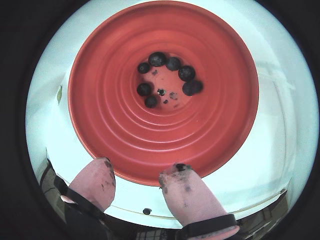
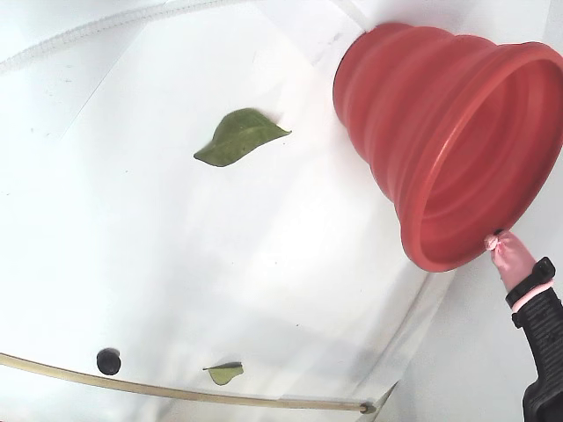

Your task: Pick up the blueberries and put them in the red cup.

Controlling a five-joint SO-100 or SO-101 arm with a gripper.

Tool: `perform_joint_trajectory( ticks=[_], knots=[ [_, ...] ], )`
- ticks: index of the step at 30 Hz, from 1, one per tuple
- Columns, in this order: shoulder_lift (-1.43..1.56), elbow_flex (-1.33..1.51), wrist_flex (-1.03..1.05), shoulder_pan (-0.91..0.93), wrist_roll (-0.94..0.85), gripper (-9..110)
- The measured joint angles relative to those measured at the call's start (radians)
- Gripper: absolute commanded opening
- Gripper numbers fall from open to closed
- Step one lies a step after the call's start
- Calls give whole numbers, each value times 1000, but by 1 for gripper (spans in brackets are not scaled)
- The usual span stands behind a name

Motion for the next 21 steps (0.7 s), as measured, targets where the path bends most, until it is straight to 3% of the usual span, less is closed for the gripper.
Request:
perform_joint_trajectory(
  ticks=[21],
  knots=[
    [123,-5,316,-74,83,16]
  ],
)
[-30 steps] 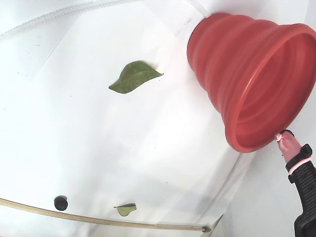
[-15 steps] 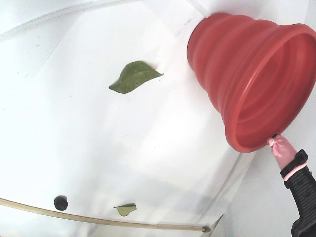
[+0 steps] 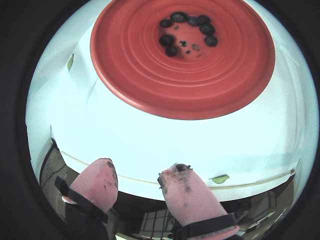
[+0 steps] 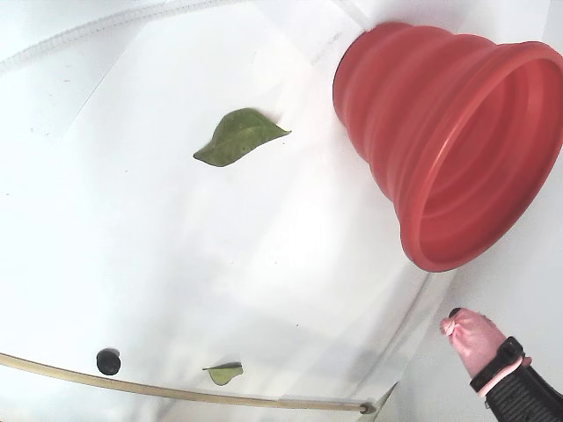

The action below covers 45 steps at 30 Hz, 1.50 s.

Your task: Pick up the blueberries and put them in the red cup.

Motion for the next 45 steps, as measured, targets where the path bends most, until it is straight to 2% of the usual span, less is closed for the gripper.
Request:
perform_joint_trajectory(
  ticks=[22,45],
  knots=[
    [153,150,252,-87,61,15],
    [291,434,307,-109,74,15]
  ],
)
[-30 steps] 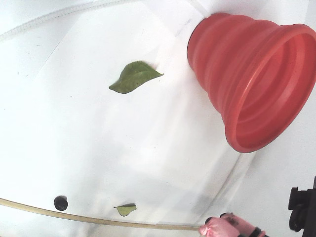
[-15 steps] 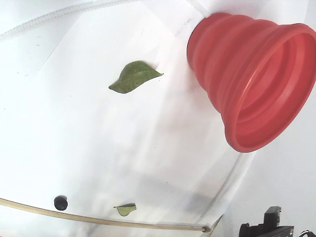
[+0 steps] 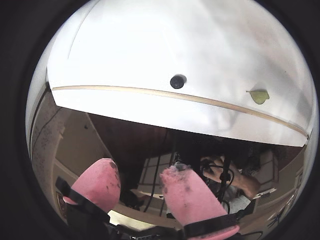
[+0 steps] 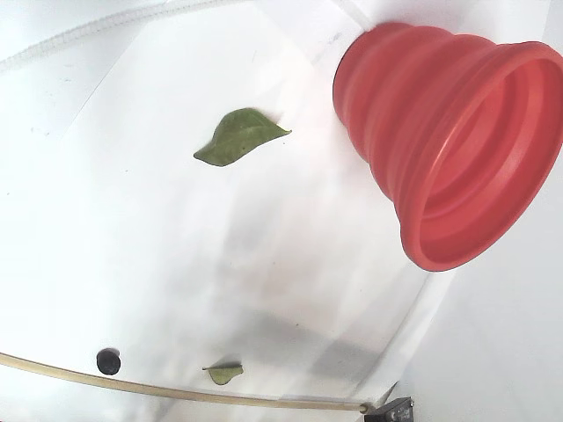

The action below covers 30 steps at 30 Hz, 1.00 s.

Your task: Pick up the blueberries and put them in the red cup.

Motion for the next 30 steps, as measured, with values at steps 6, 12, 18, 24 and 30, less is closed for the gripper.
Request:
perform_joint_trajectory(
  ticks=[6,12,18,24,30],
  knots=[
    [-35,55,-54,-17,29,15],
    [-35,124,-83,-17,34,16],
    [-35,193,-121,-17,34,16],
    [-54,225,-181,-17,34,16],
    [-195,230,-299,-5,18,16]
  ],
)
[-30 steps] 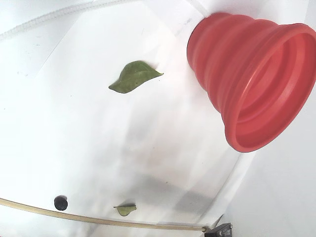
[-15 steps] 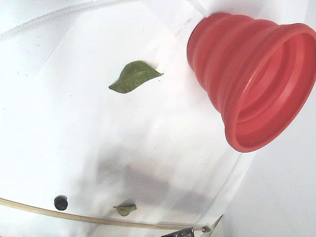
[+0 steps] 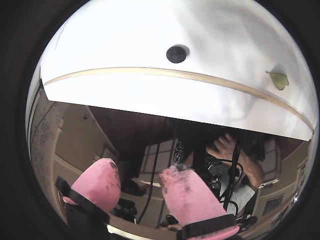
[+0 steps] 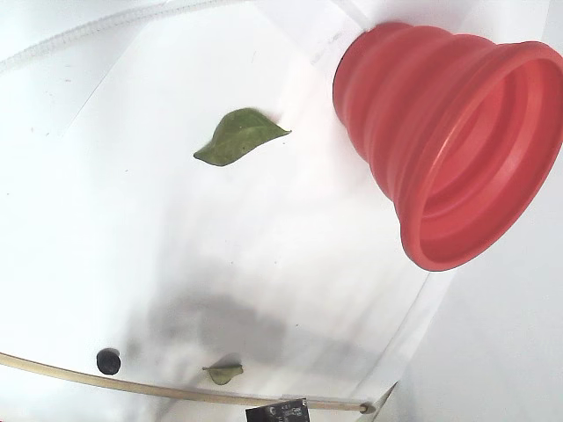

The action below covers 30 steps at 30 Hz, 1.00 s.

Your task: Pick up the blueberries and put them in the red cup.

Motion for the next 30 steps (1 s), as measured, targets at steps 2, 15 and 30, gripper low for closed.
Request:
perform_joint_trajectory(
  ticks=[2,15,30],
  knots=[
    [-21,0,-21,0,-6,16],
    [-160,17,-184,25,-34,16],
    [-373,15,-436,34,-52,16]
  ],
)
